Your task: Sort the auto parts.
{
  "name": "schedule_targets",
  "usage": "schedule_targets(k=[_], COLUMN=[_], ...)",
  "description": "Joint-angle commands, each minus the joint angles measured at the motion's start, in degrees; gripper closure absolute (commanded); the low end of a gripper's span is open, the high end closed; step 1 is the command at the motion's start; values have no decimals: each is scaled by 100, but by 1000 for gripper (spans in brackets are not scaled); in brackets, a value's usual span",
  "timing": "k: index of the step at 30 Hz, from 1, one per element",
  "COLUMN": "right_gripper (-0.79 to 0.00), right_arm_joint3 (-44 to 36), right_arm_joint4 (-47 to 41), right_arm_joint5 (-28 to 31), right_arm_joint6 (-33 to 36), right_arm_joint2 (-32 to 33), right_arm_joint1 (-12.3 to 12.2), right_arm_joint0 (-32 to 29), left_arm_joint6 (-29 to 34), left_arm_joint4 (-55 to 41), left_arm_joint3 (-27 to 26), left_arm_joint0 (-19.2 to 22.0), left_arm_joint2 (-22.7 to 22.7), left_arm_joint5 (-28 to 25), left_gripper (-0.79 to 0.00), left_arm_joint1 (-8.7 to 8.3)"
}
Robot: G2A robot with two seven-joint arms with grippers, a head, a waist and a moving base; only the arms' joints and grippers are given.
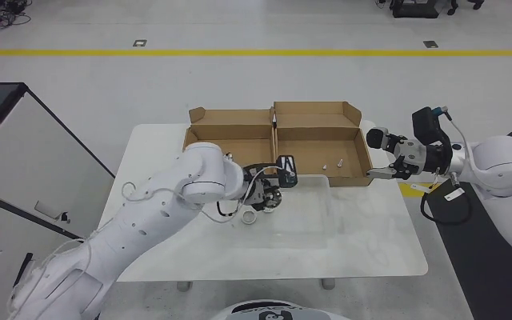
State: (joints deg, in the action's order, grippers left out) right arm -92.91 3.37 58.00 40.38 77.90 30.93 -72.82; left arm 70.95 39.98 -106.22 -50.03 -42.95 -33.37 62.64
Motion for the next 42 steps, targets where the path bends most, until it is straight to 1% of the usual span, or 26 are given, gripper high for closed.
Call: schedule_targets(k=[1,5,9,13,17,22,37,39,42], right_gripper=[-785,-785,-785,-785,-785,-785,-785,-785,-785], right_arm_joint3=[0,0,0,0,0,0,0,0,0], right_arm_joint4=[0,0,0,0,0,0,0,0,0], right_arm_joint5=[0,0,0,0,0,0,0,0,0], right_arm_joint6=[0,0,0,0,0,0,0,0,0], right_arm_joint2=[0,0,0,0,0,0,0,0,0], right_arm_joint1=[0,0,0,0,0,0,0,0,0], right_arm_joint0=[0,0,0,0,0,0,0,0,0], left_arm_joint6=[-163,-579,-1039,-1375,-1500,-1668,-1698,-1933,-2452], left_arm_joint4=[-160,-628,-1339,-2164,-2946,-3477,-3471,-3453,-4030], left_arm_joint3=[-151,-391,-472,-467,-504,-607,-604,-617,-588], left_arm_joint0=[-139,-472,-809,-1068,-1292,-1618,-1628,-1743,-2042], left_arm_joint2=[-286,-915,-1535,-2067,-2461,-2925,-2927,-2977,-3007], left_arm_joint5=[-159,-575,-1035,-1371,-1496,-1664,-1636,-1547,-1691], left_gripper=[0,0,0,0,0,0,0,0,0], left_arm_joint1=[-143,-422,-646,-813,-969,-1157,-1156,-1157,-1155])
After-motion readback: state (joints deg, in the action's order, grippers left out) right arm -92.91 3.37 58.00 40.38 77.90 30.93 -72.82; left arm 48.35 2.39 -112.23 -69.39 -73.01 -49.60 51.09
